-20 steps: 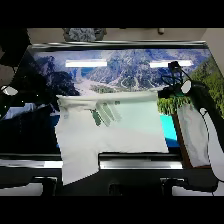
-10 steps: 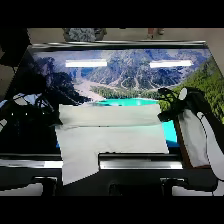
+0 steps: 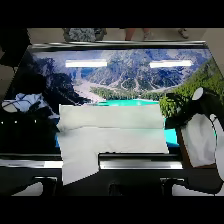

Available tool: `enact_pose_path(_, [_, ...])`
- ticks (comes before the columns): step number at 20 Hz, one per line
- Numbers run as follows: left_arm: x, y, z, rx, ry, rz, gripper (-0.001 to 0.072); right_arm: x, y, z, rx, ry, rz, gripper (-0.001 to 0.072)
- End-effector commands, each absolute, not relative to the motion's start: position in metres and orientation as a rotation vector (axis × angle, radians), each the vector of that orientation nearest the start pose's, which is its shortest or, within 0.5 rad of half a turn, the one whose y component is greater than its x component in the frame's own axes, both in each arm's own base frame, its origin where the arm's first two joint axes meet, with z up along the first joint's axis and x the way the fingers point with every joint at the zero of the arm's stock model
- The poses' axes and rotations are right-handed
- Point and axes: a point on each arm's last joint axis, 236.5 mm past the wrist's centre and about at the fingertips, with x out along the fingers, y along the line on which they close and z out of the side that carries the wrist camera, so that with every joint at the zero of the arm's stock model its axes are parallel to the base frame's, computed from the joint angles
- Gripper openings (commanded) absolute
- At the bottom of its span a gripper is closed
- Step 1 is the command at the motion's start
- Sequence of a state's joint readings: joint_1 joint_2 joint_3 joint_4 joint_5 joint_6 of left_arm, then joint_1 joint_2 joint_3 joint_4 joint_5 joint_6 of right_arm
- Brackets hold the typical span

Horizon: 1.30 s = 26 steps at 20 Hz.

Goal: Fold the shirts.

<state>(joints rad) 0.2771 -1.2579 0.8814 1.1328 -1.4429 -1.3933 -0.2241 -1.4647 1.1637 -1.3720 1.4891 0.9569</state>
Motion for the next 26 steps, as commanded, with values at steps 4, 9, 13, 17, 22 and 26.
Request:
enact_pose_path(4, [0.153, -0.058, -0.081, -0.597, 1.785, -0.231, 0.0510, 0.255, -0.017, -0.072, 0.093, 1.718, 0.543, 0.0517])
enact_pose_path(9, [0.138, -0.075, -0.095, -0.581, 1.813, -0.264, 0.0510, 0.254, -0.016, -0.074, 0.094, 1.718, 0.540, 0.0518])
enact_pose_path(13, [0.147, -0.082, -0.106, -0.549, 1.787, -0.211, 0.0503, 0.252, -0.016, -0.075, 0.096, 1.724, 0.542, 0.0521])
enact_pose_path(17, [0.139, -0.087, -0.117, -0.556, 1.818, -0.169, 0.0308, 0.222, -0.006, -0.089, 0.133, 1.784, 0.560, 0.0633])
enact_pose_path(22, [0.139, -0.086, -0.119, -0.552, 1.814, -0.165, 0.0025, 0.201, 0.002, -0.115, 0.161, 1.793, 0.536, 0.0632])
enact_pose_path(26, [0.143, -0.086, -0.117, -0.542, 1.796, -0.173, 0.0025, 0.213, 0.011, -0.128, 0.230, 1.723, 0.475, 0.0475])
